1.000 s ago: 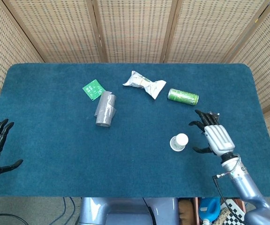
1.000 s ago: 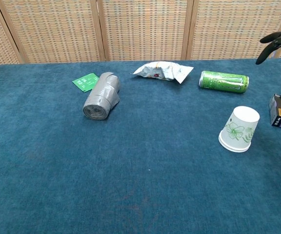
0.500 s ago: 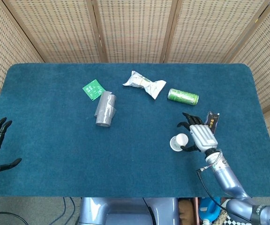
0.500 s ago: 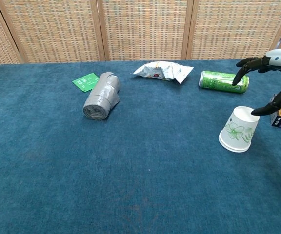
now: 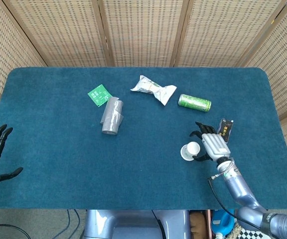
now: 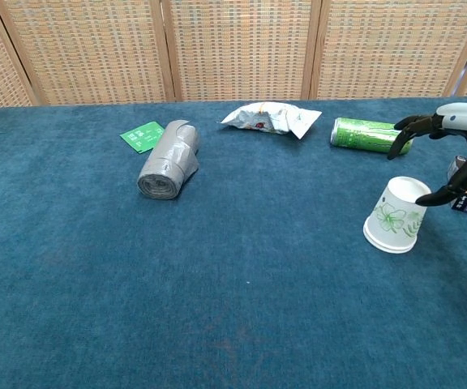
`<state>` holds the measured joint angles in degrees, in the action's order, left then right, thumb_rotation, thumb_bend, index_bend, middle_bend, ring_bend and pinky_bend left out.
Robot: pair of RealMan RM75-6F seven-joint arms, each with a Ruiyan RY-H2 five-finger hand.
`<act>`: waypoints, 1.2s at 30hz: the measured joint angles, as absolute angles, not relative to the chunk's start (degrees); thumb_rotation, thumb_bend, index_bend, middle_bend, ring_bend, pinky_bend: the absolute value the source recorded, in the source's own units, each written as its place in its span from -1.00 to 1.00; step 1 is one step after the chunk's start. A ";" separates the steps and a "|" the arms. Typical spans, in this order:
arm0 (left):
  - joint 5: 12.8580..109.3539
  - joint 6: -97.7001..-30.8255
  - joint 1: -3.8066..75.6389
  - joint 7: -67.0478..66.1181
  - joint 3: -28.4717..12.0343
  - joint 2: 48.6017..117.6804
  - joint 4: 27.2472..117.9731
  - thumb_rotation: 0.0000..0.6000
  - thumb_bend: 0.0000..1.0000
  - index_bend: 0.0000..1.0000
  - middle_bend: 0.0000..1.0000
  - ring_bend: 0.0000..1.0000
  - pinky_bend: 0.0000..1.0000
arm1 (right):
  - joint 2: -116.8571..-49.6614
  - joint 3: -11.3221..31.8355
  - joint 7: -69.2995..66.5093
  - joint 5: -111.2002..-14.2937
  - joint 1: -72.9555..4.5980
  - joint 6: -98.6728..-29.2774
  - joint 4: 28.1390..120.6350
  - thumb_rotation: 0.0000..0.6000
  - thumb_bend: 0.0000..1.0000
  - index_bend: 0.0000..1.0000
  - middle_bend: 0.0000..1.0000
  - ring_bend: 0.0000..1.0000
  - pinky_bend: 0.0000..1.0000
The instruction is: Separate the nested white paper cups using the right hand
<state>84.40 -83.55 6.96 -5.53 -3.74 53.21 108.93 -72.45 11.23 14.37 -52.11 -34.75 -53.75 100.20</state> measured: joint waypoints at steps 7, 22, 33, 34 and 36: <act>84.02 -83.46 7.02 -5.50 -3.82 53.16 108.98 1.00 -0.87 -1.00 -1.00 -1.00 -1.00 | -73.17 10.61 15.18 -51.15 -35.70 -53.53 99.80 1.00 -0.33 -0.37 -1.00 -1.00 -1.00; 82.88 -82.89 7.37 -5.35 -4.14 53.19 108.68 1.00 -0.88 -1.00 -1.00 -1.00 -1.00 | -74.54 9.57 14.44 -50.65 -36.42 -52.98 97.17 1.00 -0.28 -0.33 -1.00 -1.00 -1.00; 82.42 -82.58 7.63 -5.89 -4.24 53.44 108.64 1.00 -0.87 -1.00 -1.00 -1.00 -1.00 | -74.63 9.38 12.85 -51.03 -36.52 -52.48 96.12 1.00 -0.23 -0.20 -1.00 -1.00 -1.00; 82.40 -82.58 7.64 -5.88 -4.25 53.44 108.65 1.00 -0.87 -1.00 -1.00 -1.00 -1.00 | -74.64 9.34 12.81 -51.06 -36.52 -52.47 96.09 1.00 -0.23 -0.19 -1.00 -1.00 -1.00; 82.38 -82.60 7.65 -5.89 -4.27 53.43 108.69 1.00 -0.87 -1.00 -1.00 -1.00 -1.00 | -74.68 9.25 12.70 -51.10 -36.53 -52.42 95.98 1.00 -0.23 -0.18 -1.00 -1.00 -1.00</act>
<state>82.38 -82.60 7.65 -5.89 -4.27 53.43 108.69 -74.68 9.25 12.70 -51.10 -36.53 -52.42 95.98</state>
